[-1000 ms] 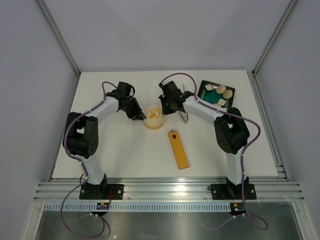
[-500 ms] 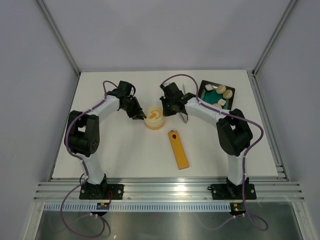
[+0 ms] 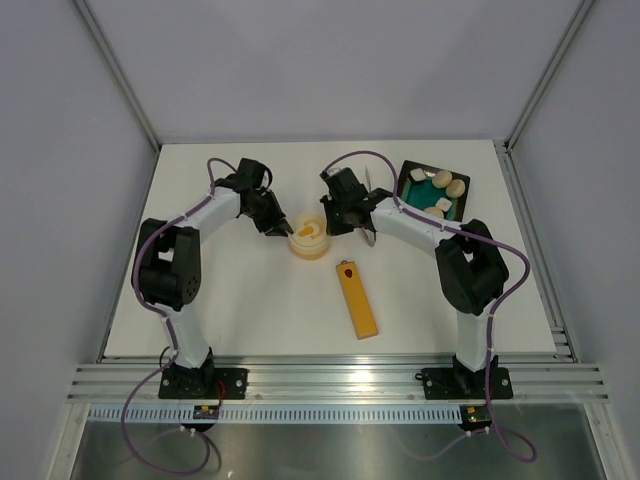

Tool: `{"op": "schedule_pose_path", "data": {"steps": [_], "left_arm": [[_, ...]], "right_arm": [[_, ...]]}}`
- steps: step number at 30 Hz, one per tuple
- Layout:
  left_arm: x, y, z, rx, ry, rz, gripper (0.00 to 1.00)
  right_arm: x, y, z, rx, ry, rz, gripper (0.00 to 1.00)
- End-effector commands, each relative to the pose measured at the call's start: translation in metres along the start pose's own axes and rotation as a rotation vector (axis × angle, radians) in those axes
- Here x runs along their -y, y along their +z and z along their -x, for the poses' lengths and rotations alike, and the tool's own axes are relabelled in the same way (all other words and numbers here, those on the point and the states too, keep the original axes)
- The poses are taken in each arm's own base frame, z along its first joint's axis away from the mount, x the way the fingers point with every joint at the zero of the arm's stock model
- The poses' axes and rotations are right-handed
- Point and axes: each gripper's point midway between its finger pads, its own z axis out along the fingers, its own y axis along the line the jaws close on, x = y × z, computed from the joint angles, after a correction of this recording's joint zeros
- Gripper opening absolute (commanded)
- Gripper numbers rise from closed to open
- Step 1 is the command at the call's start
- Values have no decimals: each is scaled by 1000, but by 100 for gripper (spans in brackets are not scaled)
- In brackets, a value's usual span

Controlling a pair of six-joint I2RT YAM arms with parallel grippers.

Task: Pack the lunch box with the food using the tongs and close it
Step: Close the box lid on the packing box.

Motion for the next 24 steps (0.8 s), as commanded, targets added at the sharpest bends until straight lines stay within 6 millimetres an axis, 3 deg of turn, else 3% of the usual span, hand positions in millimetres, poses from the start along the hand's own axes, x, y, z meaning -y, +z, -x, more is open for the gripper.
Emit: {"op": "schedule_pose_path", "data": {"steps": [1, 18, 24], "left_arm": [[20, -2, 15, 43, 31, -46, 22], [25, 2, 24, 47, 36, -47, 22], [26, 2, 25, 44, 36, -46, 24]], "right_arm": [[-31, -13, -18, -48, -24, 87, 15], [-48, -27, -27, -49, -31, 123, 15], [-40, -36, -17, -2, -28, 80, 29]]}}
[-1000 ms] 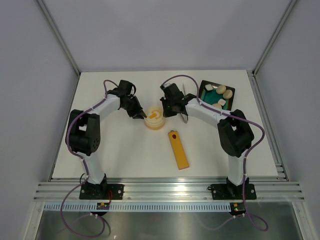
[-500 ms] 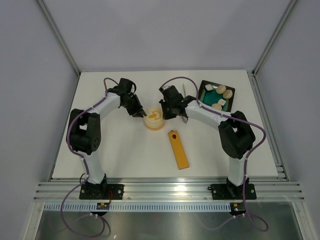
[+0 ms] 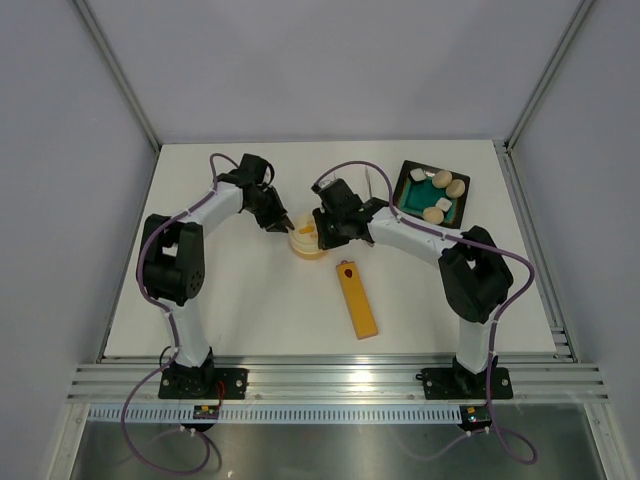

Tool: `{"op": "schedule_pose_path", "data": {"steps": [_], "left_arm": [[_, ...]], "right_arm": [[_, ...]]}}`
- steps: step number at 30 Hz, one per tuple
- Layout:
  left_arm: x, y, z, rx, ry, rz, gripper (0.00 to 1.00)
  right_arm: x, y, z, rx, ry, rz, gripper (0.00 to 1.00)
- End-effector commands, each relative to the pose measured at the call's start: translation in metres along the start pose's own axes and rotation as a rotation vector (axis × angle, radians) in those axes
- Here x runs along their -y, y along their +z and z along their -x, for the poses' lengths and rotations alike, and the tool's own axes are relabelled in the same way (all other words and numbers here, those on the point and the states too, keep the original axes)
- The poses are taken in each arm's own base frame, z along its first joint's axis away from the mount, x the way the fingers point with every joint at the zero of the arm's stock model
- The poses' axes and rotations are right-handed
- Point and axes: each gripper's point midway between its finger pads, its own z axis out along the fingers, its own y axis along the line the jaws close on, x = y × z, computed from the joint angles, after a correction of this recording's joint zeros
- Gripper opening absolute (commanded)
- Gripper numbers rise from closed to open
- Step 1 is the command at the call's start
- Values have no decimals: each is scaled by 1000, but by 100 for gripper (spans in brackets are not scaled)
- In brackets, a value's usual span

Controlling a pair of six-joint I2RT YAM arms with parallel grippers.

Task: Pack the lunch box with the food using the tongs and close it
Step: Close the box lid on the packing box.

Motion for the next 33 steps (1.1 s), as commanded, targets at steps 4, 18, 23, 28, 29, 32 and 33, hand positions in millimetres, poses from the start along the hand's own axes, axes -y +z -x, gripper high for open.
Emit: {"op": "schedule_pose_path", "data": {"steps": [4, 18, 23, 28, 29, 32, 33], "left_arm": [[20, -10, 15, 57, 41, -49, 31], [14, -32, 9, 99, 72, -29, 59], [9, -33, 1, 90, 78, -24, 73], [4, -31, -8, 77, 86, -15, 72], [2, -30, -11, 73, 84, -15, 70], [0, -27, -14, 67, 84, -13, 61], [-1, -27, -15, 63, 84, -12, 56]], "right_arm": [[5, -26, 25, 80, 27, -43, 32], [36, -13, 53, 85, 108, -93, 37], [35, -3, 49, 56, 105, -86, 36], [37, 5, 47, 37, 106, -93, 36], [37, 7, 47, 34, 106, -94, 36], [37, 10, 48, 30, 106, -96, 36], [37, 11, 49, 30, 105, -96, 36]]}}
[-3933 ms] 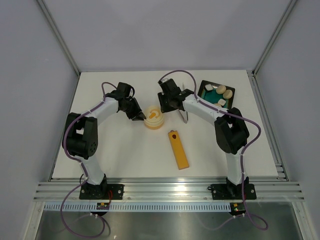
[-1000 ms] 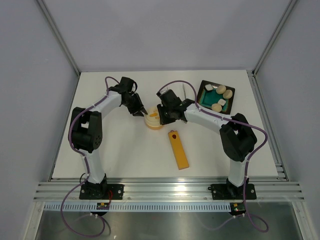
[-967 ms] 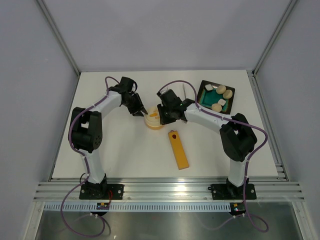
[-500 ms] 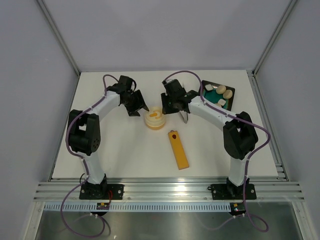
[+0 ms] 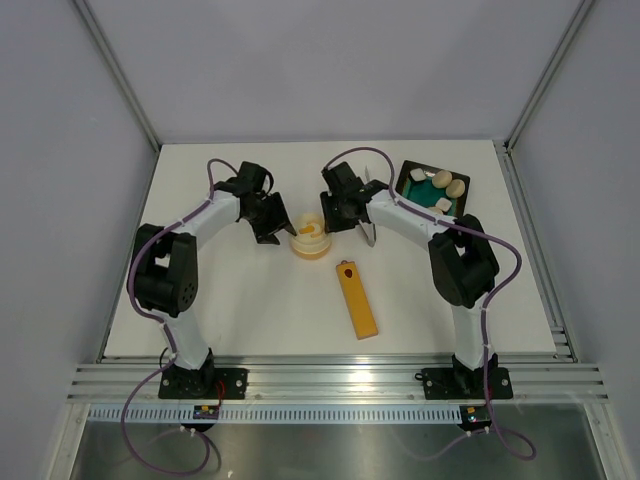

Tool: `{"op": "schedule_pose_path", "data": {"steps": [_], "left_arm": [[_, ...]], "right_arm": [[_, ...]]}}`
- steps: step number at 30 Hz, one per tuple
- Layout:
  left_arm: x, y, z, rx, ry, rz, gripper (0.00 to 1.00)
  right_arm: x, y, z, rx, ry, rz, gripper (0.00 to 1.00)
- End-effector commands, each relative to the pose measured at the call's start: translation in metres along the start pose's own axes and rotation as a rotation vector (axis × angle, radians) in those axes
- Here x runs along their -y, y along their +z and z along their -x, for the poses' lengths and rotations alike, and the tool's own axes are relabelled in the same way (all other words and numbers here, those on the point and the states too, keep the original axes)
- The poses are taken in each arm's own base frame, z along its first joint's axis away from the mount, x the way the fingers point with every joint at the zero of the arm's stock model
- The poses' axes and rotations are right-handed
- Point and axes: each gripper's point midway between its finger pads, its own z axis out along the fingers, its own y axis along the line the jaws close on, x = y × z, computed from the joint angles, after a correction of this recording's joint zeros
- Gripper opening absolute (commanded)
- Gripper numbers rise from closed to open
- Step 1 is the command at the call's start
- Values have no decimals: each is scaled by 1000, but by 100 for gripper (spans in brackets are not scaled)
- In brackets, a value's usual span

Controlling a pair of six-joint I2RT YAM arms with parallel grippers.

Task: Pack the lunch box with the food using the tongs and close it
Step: Close the box lid on the packing box.

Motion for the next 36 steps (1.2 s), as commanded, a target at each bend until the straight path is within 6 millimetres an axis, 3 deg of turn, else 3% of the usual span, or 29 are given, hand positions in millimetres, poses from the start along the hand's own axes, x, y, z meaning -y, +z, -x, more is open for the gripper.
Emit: {"op": "schedule_pose_path", "data": {"steps": [1, 13, 24, 36], "left_arm": [[11, -12, 5, 53, 39, -38, 54], [13, -7, 4, 36, 39, -49, 18], [18, -10, 11, 44, 47, -46, 11], [23, -4, 21, 42, 51, -39, 11]], "right_arm": [[-7, -7, 21, 43, 8, 18, 35], [-12, -7, 15, 32, 12, 52, 12], [-10, -7, -1, 10, 28, 73, 9], [-22, -18, -16, -10, 28, 118, 7]]}}
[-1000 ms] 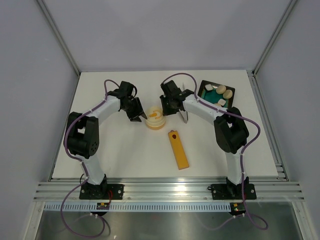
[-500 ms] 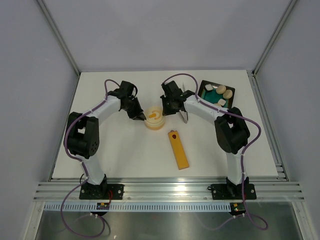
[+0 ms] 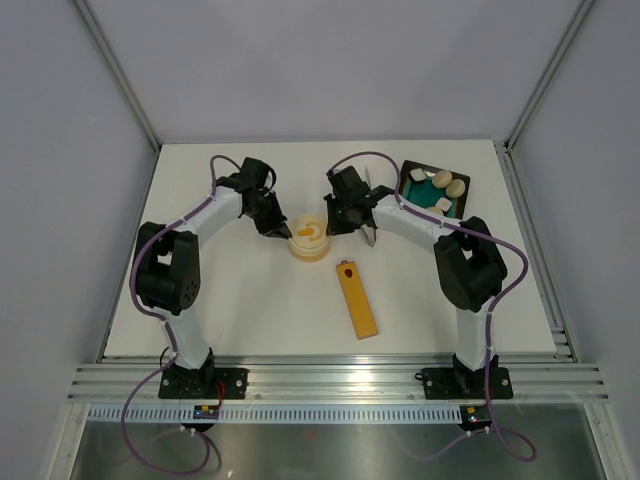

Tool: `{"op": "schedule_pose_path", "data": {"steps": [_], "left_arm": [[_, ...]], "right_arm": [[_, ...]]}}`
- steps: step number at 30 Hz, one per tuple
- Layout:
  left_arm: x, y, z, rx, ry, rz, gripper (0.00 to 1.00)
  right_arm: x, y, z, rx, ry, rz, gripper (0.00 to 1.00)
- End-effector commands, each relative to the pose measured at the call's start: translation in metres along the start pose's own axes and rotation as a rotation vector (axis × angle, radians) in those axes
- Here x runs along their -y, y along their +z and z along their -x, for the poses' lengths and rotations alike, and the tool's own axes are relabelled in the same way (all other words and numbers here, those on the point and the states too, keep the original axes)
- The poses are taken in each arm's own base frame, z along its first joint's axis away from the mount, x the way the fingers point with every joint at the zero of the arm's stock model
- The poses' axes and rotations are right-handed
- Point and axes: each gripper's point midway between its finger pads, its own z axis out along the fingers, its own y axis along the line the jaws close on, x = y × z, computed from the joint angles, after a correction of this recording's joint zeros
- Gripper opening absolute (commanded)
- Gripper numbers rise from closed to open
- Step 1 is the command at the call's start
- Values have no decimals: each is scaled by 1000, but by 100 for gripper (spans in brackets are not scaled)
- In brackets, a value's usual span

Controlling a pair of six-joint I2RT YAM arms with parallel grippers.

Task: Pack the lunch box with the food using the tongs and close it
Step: Close the box lid on the packing box.

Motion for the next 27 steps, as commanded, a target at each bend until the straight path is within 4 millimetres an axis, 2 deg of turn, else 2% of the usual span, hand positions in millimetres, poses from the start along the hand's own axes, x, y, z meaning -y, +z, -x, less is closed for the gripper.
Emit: {"op": "schedule_pose_path", "data": {"steps": [1, 14, 27], "left_arm": [[16, -1, 23, 62, 33, -35, 11], [18, 11, 29, 45, 32, -32, 11], [22, 7, 34, 57, 32, -37, 11]], "right_arm": [[-19, -15, -11, -29, -23, 60, 7], [-28, -24, -26, -40, -30, 72, 7], [-25, -11, -43, -73, -31, 61, 7]]}}
